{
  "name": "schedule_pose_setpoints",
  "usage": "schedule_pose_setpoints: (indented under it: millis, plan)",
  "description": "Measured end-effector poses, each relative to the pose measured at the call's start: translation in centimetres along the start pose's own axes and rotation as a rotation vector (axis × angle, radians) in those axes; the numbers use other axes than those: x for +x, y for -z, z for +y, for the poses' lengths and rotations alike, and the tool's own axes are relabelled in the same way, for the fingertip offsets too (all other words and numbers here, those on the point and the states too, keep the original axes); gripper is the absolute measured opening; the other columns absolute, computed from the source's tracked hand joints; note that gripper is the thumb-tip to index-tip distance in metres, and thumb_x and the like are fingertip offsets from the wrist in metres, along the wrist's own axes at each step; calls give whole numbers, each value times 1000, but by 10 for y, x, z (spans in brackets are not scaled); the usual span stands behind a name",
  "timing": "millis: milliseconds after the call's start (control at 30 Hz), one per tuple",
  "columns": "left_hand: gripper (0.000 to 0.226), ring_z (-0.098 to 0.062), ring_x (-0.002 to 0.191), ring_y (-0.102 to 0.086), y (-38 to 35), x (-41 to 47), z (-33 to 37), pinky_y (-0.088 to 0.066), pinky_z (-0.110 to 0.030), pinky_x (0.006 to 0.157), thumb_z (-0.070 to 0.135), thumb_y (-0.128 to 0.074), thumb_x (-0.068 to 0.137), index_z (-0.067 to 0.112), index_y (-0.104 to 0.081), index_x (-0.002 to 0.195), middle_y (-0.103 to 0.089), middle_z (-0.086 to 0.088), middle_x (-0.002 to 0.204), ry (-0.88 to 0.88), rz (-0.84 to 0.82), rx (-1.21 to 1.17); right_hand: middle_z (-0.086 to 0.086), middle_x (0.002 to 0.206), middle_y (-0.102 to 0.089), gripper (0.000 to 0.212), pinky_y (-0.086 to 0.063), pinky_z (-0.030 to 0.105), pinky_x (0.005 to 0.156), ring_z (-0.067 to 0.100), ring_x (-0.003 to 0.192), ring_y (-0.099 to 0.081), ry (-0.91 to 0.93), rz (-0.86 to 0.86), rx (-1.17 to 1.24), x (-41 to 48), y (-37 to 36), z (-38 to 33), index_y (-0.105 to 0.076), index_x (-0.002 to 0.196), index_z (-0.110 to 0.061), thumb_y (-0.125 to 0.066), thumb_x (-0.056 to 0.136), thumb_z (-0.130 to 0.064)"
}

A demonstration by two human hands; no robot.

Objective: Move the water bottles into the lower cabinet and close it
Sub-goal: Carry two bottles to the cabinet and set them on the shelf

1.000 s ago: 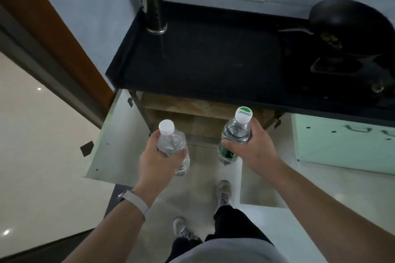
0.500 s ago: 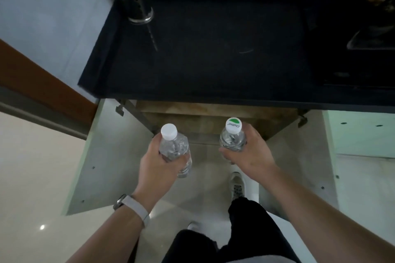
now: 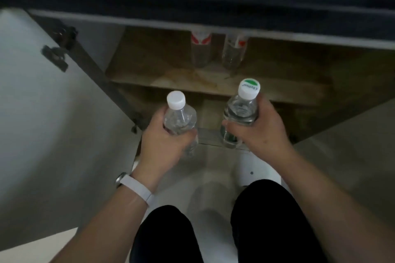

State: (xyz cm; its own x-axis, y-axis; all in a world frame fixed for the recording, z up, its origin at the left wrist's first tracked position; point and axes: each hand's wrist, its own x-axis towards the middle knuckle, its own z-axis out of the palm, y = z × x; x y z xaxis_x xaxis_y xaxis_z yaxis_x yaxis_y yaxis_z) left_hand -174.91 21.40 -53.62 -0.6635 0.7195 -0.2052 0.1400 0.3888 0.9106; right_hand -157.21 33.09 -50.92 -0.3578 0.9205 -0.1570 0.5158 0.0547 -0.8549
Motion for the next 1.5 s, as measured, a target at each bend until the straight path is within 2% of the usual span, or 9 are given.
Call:
schedule_pose_setpoints:
  millis: [100, 233, 367, 500, 733, 1100, 1300, 1400, 1500]
  plan:
    - [67, -10, 105, -68, -11, 27, -27, -56, -45, 94, 28, -91, 65, 36, -59, 124, -70, 15, 111, -61, -22, -16, -21, 102, -61, 56, -42, 12, 73, -9, 89, -58, 57, 0, 41, 18, -10, 17, -45, 99, -47, -88, 66, -30]
    - [67, -12, 102, -70, -22, 56, -34, -57, -46, 91, 34, -91, 58, 40, -62, 118, -72, 15, 108, -125, -19, -7, -18, 101, -65, 58, -46, 14, 76, -6, 91, -62, 109, 9, 98, 39, -12, 31, -51, 112, -38, -88, 67, -31]
    - [66, -7, 101, -67, -24, 70, -15, -55, -29, 84, 30, -90, 65, 34, -61, 124, -70, 17, 110, -217, 10, 23, -17, 101, -66, 57, -47, 13, 72, -10, 89, -62, 141, 56, 128, 56, -2, 35, -52, 112, -37, -87, 68, -27]
    - [70, -2, 106, -66, -29, 81, 19, -53, -28, 86, 29, -88, 70, 35, -55, 131, -68, 17, 117, -322, 13, -30, -17, 101, -68, 56, -50, 12, 72, -9, 90, -64, 191, 156, 137, 73, 14, 27, -54, 114, -34, -86, 69, -27]
    - [66, 1, 105, -64, -60, 108, 61, -55, -30, 90, 31, -89, 70, 38, -53, 125, -67, 18, 114, -399, 22, -70, -17, 108, -65, 64, -52, 22, 82, -3, 100, -62, 258, 223, 99, 113, 34, 12, -49, 120, -35, -86, 68, -36]
    - [65, 10, 102, -60, -126, 146, 75, -53, -22, 89, 37, -86, 73, 37, -52, 128, -63, 28, 109, -453, -30, -102, -20, 102, -61, 58, -47, 13, 76, -9, 90, -57, 209, 274, 227, 158, 38, 35, -48, 114, -37, -87, 71, -30]
    - [66, 6, 108, -57, -138, 154, 52, -46, -14, 86, 34, -84, 78, 42, -41, 126, -59, 27, 114, -457, -106, -15, -28, 105, -56, 75, -44, 6, 76, -17, 92, -54, 195, 227, 166, 157, 27, 66, -40, 133, -34, -85, 73, -35]
    - [64, -3, 109, -61, -142, 159, 30, -49, -23, 88, 34, -86, 75, 36, -46, 125, -62, 23, 112, -401, -156, 49, -25, 113, -56, 77, -48, 21, 91, -5, 104, -56, 140, 217, 75, 151, 21, 91, -42, 133, -31, -86, 71, -39]
    - [64, -7, 108, -60, -147, 160, 12, -47, -20, 81, 30, -86, 76, 35, -43, 123, -58, 27, 106, -376, -150, 78, -20, 119, -58, 75, -48, 26, 92, 2, 110, -57, 130, 219, 14, 153, 17, 101, -43, 133, -31, -85, 72, -41]
